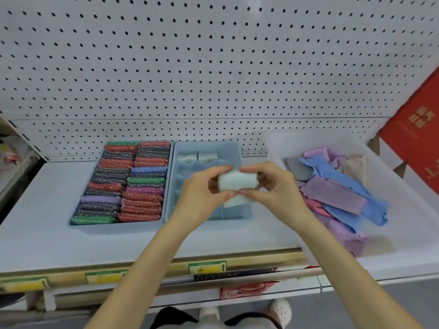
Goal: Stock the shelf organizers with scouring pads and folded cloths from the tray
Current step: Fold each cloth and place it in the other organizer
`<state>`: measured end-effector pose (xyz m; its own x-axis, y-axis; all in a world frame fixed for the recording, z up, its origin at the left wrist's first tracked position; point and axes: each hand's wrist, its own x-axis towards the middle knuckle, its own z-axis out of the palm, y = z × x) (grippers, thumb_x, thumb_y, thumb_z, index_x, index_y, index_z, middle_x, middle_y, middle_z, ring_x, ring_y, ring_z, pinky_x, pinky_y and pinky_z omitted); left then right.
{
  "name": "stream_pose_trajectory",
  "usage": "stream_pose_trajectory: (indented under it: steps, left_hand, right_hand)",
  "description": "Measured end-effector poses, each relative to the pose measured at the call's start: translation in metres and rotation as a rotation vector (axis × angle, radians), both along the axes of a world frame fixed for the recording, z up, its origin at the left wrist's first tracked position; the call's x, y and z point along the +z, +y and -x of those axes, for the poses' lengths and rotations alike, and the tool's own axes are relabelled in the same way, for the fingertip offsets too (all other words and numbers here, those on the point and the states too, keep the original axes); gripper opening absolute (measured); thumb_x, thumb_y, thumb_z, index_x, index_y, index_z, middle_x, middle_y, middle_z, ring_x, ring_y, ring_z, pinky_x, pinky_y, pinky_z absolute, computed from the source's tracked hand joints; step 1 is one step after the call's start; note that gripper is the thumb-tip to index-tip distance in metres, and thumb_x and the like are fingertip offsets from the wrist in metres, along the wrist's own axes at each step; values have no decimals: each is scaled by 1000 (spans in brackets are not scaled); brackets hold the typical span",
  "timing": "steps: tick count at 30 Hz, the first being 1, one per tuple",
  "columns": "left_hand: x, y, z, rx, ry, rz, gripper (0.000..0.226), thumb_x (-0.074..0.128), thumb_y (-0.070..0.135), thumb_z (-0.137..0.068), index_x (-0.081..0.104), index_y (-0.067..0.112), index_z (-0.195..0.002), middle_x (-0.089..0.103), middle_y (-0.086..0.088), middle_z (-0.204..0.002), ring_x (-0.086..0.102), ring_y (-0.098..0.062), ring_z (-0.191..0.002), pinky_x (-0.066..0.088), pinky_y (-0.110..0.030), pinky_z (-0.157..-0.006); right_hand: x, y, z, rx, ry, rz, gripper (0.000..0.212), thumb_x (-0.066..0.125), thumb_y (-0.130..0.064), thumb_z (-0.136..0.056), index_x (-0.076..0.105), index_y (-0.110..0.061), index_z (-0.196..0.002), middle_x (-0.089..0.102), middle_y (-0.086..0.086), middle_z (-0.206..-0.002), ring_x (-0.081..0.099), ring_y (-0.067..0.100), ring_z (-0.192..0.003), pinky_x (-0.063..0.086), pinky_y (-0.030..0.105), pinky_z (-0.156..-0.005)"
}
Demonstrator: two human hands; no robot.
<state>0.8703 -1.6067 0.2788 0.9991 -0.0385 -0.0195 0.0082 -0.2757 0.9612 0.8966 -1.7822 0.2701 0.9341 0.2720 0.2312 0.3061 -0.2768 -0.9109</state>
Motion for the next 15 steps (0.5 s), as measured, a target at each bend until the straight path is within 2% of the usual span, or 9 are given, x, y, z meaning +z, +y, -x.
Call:
stream_pose_trajectory:
  steps: [2, 4, 5, 7, 9, 12, 15]
  left_hand:
    - [-3, 6, -2, -63, -6, -156, 32, 74, 17, -81, 67, 27, -112, 63, -1, -107, 63, -11, -93, 52, -34, -88]
    - [-5, 10, -4, -109, 21, -192, 15, 69, 23, -85, 66, 30, -97, 58, -2, -105, 59, -14, -96, 50, -33, -88]
    - [-5, 11, -5, -128, 61, -133, 9, 67, 22, -87, 64, 28, -94, 59, -2, -104, 59, -15, -99, 50, -31, -88]
    - [-6, 11, -5, -142, 201, 109, 6, 62, 15, -91, 60, 17, -97, 64, -7, -106, 62, -19, -101, 55, -30, -84]
    - [-9, 10, -6, -97, 300, 305, 13, 61, 8, -90, 57, 10, -103, 64, -13, -110, 65, -20, -97, 58, -30, -78]
    - [-15, 12, -12, -27, 298, 307, 23, 64, 6, -88, 57, 10, -109, 65, -11, -110, 67, -12, -91, 56, -21, -75]
    - [-20, 15, -21, -2, 283, 335, 19, 64, 8, -89, 61, 6, -108, 69, -9, -103, 69, -10, -87, 56, -21, -72]
  right_hand:
    - [-1, 1, -2, -12, 10, 43, 36, 79, -3, -71, 67, -30, -92, 59, 8, -93, 58, 23, -79, 49, 23, -69]
    - [-2, 2, -3, -22, 75, 79, 24, 76, -8, -76, 67, -28, -86, 57, 8, -94, 57, 17, -79, 48, 20, -68]
    - [-2, 4, -4, -13, 146, 67, 18, 74, -11, -79, 67, -26, -85, 57, 7, -95, 57, 13, -79, 46, 18, -68]
    - [-4, 6, -4, 28, 314, -30, 3, 66, -16, -86, 66, -19, -88, 60, 4, -93, 57, 8, -79, 45, 16, -66]
    - [-8, 8, -4, 46, 413, -132, 8, 61, -18, -89, 66, -11, -91, 65, -1, -85, 58, 6, -78, 45, 16, -66]
    - [-16, 13, -9, -11, 442, -149, 22, 59, -22, -91, 65, -1, -93, 64, 5, -83, 57, 10, -78, 45, 21, -69]
    - [-18, 15, -16, -42, 413, -84, 28, 62, -29, -90, 65, -1, -90, 60, 5, -80, 53, 10, -74, 42, 24, -67]
